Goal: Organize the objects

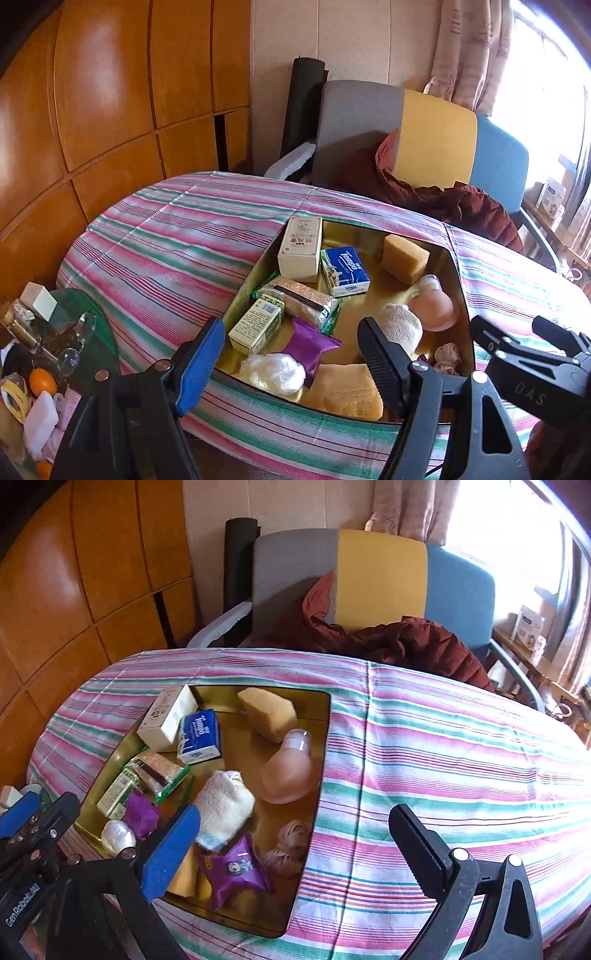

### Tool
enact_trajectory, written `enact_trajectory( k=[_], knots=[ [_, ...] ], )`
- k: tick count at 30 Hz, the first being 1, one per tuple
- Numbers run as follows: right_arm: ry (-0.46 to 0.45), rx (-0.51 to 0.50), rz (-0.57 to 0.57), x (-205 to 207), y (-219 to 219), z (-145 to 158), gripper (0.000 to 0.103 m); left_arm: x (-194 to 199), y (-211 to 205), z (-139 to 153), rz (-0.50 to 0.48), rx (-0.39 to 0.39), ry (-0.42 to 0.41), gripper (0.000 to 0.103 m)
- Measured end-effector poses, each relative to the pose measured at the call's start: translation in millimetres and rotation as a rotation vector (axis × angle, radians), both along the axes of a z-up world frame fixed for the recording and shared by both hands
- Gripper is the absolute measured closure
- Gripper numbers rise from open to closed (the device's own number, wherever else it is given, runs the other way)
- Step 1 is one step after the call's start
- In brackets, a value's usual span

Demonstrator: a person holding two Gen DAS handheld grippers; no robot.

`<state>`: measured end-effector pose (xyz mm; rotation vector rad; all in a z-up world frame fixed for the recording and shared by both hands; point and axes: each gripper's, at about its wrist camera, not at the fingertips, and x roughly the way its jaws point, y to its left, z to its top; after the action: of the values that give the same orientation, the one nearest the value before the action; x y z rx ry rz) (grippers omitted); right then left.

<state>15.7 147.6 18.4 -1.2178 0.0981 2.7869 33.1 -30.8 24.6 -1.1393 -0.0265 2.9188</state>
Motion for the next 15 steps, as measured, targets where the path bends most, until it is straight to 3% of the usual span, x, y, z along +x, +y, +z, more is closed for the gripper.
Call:
enact_trajectory(
  k=[15],
  knots=[
    [-0.024, -0.021, 0.012, 5.9, -8.9, 4.5, 0.000, -1.1, -3.7, 4.2, 0.046, -0.054, -0.032, 0.027]
  ],
)
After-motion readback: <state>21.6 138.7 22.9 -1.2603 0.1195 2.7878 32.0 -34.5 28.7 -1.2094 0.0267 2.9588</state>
